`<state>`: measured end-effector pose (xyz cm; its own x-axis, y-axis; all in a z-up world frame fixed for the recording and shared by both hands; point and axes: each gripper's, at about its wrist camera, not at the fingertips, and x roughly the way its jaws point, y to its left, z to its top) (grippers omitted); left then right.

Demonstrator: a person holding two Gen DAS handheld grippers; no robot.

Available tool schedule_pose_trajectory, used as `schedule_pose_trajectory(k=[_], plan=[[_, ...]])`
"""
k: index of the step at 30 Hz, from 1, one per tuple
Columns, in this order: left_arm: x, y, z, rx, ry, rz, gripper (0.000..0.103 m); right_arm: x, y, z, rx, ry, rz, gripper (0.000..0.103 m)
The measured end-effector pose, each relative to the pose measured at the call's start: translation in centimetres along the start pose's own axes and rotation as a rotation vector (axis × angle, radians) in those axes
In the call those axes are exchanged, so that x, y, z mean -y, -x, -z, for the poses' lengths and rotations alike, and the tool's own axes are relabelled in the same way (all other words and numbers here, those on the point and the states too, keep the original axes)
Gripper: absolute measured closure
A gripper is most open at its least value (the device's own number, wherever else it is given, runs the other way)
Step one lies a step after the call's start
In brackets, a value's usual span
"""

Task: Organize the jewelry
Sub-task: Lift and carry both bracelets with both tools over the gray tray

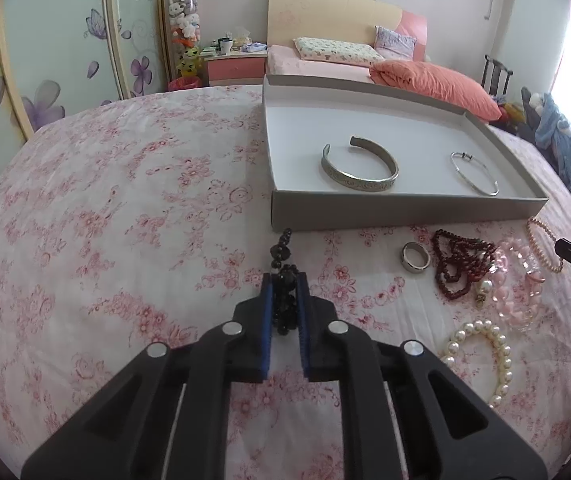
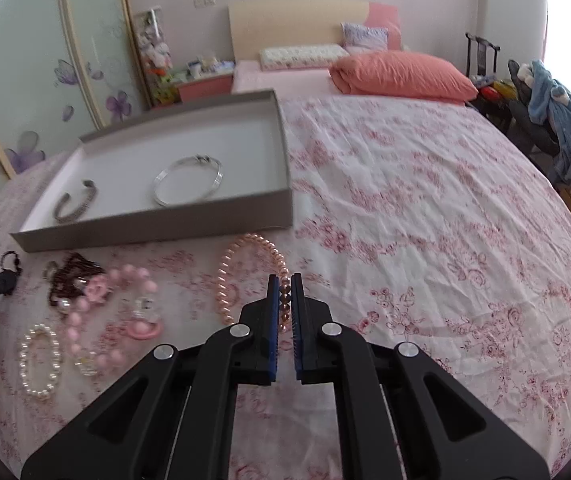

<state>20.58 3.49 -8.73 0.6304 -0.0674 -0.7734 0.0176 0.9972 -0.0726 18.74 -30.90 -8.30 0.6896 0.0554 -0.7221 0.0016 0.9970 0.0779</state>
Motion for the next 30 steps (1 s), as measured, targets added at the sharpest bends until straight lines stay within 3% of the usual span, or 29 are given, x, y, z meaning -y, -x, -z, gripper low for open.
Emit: schedule_pose_trajectory(k=[7, 17, 30], plan=[[0.5, 3.1, 0.7, 0.109, -0.015, 0.005, 0.092, -1.6, 4.5, -0.2, 0.155, -0.012, -0.09, 0.096], [2.1, 7.7, 1.1, 0.265, -0.04, -0.001, 0.092, -2.7, 8.7, -0.1, 0.295, -0.054, -0.164, 0.096], [5.7, 13.4, 1.2, 0.468, -0.099, -0.011, 0.092, -5.7, 13.8, 0.8, 0.548, 0.033, -0.115, 0.096]])
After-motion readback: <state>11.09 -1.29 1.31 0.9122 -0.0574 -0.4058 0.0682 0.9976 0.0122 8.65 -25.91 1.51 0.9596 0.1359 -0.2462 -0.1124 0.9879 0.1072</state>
